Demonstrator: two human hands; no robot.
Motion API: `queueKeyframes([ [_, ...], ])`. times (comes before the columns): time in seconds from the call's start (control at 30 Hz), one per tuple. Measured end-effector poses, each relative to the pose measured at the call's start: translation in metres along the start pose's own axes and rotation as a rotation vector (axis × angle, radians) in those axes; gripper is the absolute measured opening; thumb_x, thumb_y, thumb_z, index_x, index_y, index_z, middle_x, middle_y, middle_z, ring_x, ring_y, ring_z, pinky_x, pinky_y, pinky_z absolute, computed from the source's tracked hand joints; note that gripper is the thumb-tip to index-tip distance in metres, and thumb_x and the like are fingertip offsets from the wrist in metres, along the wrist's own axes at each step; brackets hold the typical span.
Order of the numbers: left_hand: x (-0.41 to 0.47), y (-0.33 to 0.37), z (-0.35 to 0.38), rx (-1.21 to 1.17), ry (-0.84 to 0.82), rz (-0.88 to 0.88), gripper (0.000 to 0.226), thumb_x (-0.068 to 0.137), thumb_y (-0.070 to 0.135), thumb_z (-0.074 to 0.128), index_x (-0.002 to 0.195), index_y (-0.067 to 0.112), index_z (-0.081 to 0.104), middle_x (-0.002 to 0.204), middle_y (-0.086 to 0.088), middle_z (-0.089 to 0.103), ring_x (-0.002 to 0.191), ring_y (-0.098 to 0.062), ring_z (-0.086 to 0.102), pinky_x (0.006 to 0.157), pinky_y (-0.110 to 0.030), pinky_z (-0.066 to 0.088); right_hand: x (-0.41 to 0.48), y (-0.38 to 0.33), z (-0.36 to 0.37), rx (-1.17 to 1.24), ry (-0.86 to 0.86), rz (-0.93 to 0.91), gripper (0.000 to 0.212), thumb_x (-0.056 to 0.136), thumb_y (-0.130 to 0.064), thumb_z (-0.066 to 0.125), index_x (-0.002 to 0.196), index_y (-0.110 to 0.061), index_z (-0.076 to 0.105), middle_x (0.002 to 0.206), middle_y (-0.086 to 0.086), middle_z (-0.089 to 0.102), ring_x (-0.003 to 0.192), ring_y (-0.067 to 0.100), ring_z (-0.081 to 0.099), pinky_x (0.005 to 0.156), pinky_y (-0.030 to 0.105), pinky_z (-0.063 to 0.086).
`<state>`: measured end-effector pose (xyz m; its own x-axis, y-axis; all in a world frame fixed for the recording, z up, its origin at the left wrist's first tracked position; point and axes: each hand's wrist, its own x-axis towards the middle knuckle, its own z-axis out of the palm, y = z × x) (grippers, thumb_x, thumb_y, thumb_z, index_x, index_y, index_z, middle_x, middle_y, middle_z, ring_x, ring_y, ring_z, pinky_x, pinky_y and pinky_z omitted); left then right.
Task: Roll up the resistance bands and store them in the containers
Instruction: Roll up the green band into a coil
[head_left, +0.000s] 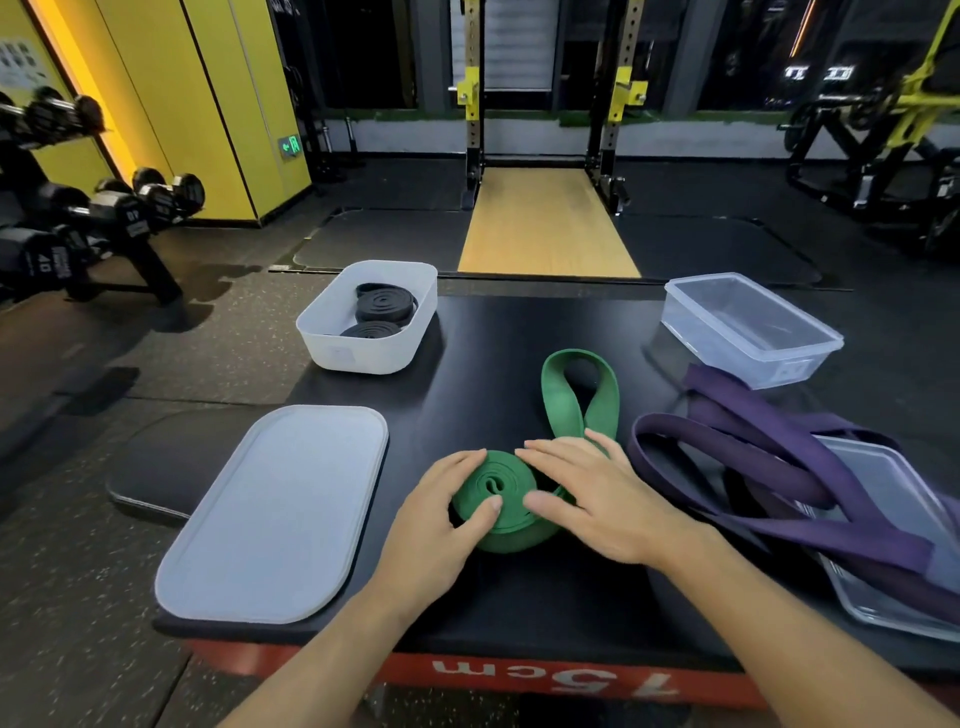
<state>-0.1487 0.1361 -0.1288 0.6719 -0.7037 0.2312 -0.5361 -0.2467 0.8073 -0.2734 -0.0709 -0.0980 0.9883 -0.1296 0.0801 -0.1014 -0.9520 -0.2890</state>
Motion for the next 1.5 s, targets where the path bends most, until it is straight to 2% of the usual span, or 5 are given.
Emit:
queueKeyframes([
  [0.1, 0.000, 0.000, 0.001, 0.000, -0.001, -0.008, 0.048, 0.097, 0.034, 0.070, 0.144, 0.035, 0.057, 0.142, 0.030, 0.052, 0.135, 0.008, 0.045, 0.113, -0.017, 0.036, 0.010, 0.015, 0.000, 0.024, 0.063, 0.035, 0.089, 0.091, -0.085, 0.005, 0.148, -0.036, 0.052, 0.161, -0.016, 0.037, 0.149, 0.004, 0.024, 0.125, 0.038, 0.015],
  [0.37, 0.000, -0.001, 0.001, -0.006, 0.020, -0.025, 0.048, 0.097, 0.034, 0.071, 0.142, 0.038, 0.058, 0.140, 0.034, 0.052, 0.135, 0.011, 0.045, 0.112, -0.017, 0.036, 0.052, 0.077, -0.035, 0.105, 0.262, 0.279, 0.028, 0.101, -0.033, 0.059, 0.123, -0.020, 0.071, 0.126, -0.005, 0.067, 0.120, 0.019, 0.059, 0.105, 0.040, 0.045],
  [0.6, -0.001, -0.002, 0.002, -0.009, 0.027, -0.028, 0.048, 0.096, 0.033, 0.072, 0.142, 0.040, 0.058, 0.140, 0.036, 0.052, 0.136, 0.010, 0.044, 0.111, -0.014, 0.035, 0.078, 0.101, -0.039, 0.053, 0.328, 0.395, 0.032, 0.095, -0.035, 0.069, 0.126, -0.028, 0.066, 0.110, -0.009, 0.056, 0.105, 0.015, 0.059, 0.085, 0.034, 0.048],
  [1.13, 0.001, -0.003, 0.000, -0.054, 0.006, -0.041, 0.048, 0.095, 0.031, 0.075, 0.141, 0.035, 0.061, 0.140, 0.030, 0.055, 0.136, 0.005, 0.048, 0.113, -0.016, 0.037, 0.111, 0.117, -0.025, 0.111, 0.272, 0.465, 0.038, 0.095, -0.003, 0.055, 0.124, -0.019, 0.073, 0.133, 0.002, 0.069, 0.120, 0.025, 0.063, 0.104, 0.036, 0.049],
  [1.5, 0.000, 0.003, -0.002, -0.042, 0.017, -0.053, 0.049, 0.094, 0.028, 0.076, 0.140, 0.033, 0.062, 0.139, 0.026, 0.058, 0.133, 0.006, 0.050, 0.112, -0.016, 0.038, 0.097, 0.108, -0.033, 0.553, 0.453, 0.625, 0.051, 0.086, 0.008, 0.044, 0.112, -0.021, 0.077, 0.101, 0.011, 0.073, 0.052, 0.013, 0.046, 0.041, 0.018, 0.034],
])
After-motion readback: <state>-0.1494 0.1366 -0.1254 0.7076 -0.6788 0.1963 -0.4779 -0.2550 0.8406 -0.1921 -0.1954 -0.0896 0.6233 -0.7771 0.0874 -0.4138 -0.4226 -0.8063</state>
